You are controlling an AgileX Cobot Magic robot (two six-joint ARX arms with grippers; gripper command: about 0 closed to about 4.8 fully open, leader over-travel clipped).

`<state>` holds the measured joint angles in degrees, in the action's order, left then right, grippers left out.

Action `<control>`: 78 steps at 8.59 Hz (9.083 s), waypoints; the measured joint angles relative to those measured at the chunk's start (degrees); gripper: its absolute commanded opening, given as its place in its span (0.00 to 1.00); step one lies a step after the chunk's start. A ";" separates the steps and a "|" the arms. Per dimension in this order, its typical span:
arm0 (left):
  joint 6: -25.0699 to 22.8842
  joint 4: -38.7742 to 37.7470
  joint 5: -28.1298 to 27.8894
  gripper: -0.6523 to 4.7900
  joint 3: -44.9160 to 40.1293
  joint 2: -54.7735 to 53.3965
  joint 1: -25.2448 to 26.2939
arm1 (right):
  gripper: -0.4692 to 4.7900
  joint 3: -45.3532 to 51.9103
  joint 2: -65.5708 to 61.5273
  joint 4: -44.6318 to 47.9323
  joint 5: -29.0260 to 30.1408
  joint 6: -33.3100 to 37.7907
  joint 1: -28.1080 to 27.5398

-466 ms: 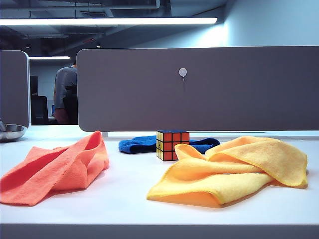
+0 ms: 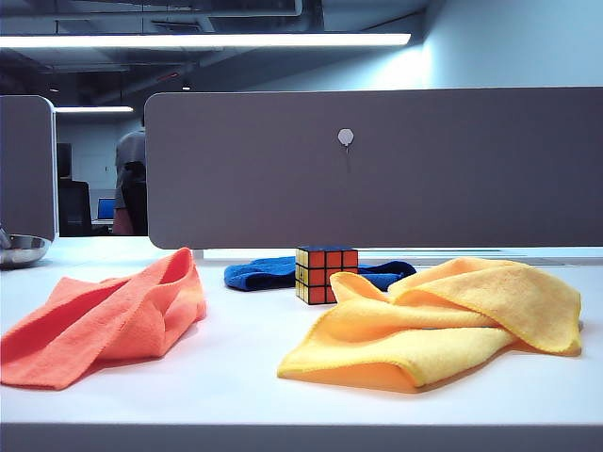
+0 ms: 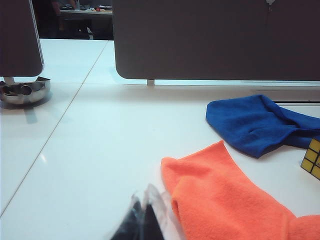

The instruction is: Pick up a rag that is the same color as the top surface of the Rubik's Cube and cover the cube with it.

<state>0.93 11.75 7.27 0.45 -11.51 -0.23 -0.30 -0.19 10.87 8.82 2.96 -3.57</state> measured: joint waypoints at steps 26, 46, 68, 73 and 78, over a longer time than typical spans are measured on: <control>2.69 -16.92 25.53 0.11 25.66 -6.32 -7.26 | 0.09 -60.39 -53.57 -36.46 15.21 -7.72 5.05; 1.53 14.80 -9.88 0.43 75.63 -114.46 -19.58 | 0.09 -60.04 -60.78 -42.88 15.23 -7.82 18.58; 5.16 -6.91 1.66 0.11 67.14 -88.28 -37.09 | 0.09 -60.02 -63.45 -40.57 13.73 -10.80 18.47; 5.35 -10.47 1.33 0.11 64.04 -87.54 -42.07 | 0.09 -60.04 -63.45 -40.15 13.73 -10.80 18.47; 5.38 -12.11 -3.41 1.00 60.78 -87.54 -39.93 | 0.09 -60.02 -63.47 -40.19 13.90 -10.80 18.47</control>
<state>6.31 -0.36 3.86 61.23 -99.04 -40.16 -60.31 -63.66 -29.32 22.72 -7.84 14.90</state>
